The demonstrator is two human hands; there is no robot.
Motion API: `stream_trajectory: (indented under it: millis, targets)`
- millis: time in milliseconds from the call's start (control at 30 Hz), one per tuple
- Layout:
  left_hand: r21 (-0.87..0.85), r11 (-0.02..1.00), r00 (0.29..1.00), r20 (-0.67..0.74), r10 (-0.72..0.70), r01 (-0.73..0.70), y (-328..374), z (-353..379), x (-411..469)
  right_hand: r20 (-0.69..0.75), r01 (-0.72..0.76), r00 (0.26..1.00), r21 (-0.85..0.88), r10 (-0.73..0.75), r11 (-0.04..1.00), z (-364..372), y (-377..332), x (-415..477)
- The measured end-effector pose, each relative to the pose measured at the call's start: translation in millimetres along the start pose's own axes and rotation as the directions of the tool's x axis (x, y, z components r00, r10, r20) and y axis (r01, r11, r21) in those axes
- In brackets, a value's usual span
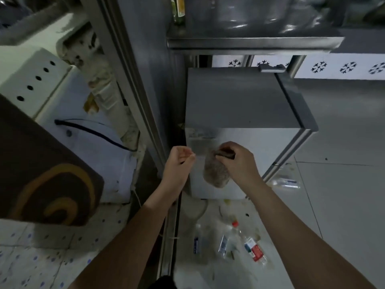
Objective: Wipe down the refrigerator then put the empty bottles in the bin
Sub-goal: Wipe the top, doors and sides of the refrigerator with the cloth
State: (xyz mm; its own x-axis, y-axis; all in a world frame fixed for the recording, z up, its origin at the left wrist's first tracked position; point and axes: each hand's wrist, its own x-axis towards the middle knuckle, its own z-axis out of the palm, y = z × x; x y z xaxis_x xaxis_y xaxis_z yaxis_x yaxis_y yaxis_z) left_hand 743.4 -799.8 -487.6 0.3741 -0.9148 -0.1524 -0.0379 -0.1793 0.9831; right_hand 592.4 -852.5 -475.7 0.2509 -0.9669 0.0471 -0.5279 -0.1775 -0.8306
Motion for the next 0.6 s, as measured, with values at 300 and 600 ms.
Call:
stream_trajectory:
  millis: [300,600]
  targets:
    - [-0.039,0.97,0.967,-0.093,0.237,-0.241,-119.7,16.6,70.0,-0.413,0.441,0.773,-0.196,-0.482,0.876,94.9,85.4,44.5]
    - [-0.05,0.837,0.828,-0.188,0.528,-0.545,-159.8,28.3,117.7,-0.69,0.654,0.498,-0.1,-0.526,0.75,141.8,115.2,82.0]
